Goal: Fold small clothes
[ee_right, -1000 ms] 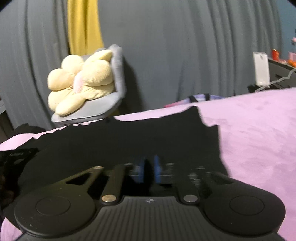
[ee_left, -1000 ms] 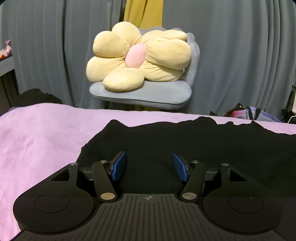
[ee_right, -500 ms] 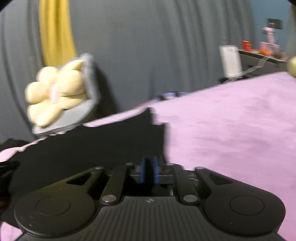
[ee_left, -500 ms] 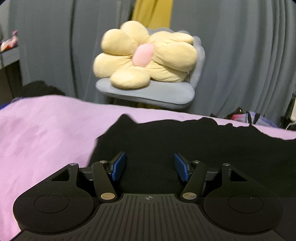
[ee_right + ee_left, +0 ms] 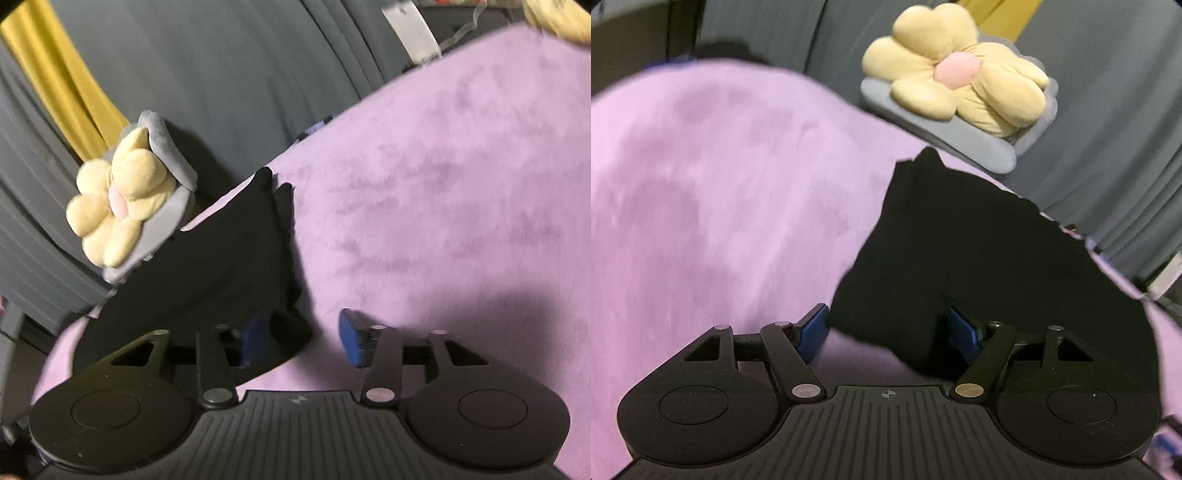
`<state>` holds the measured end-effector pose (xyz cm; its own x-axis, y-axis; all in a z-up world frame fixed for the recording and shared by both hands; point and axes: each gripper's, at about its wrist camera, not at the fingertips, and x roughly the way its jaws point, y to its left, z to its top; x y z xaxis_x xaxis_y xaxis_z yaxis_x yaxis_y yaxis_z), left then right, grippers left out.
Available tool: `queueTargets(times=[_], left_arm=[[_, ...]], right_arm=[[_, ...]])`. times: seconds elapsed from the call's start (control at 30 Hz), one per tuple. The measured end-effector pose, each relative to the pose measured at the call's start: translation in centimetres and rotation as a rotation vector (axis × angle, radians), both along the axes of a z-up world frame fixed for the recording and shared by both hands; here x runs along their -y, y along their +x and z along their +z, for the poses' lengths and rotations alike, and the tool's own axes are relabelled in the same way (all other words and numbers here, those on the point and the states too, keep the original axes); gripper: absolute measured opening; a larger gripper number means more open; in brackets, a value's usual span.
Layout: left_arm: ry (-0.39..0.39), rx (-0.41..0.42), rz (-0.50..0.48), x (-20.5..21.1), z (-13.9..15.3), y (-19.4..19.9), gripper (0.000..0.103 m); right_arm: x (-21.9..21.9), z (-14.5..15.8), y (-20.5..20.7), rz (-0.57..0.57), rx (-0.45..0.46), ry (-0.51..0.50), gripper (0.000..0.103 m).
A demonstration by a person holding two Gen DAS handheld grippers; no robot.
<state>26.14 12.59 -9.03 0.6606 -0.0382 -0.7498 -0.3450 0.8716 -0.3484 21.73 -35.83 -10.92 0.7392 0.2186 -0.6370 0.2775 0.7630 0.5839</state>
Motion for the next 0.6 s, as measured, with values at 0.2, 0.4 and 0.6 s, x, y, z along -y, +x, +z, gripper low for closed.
queueTargets(times=[0.2,0.4,0.6], left_arm=[[-0.277,0.048,0.035,-1.9,-1.6,-0.5,0.074],[-0.318,0.077,0.006,-2.4,-2.8,1.1,0.055],[-0.443,0.073,0.039,-5.4,-4.2,1.4,0.015]], right_arm=[[-0.8,-1.5,0.5,-0.017,-0.018,0.079,0.047],[-1.5,-2.5,1.7,-0.05,-0.036,0.089,0.006],[-4.7,0.9,1.6,-0.08,0.019,-0.342,0.016]])
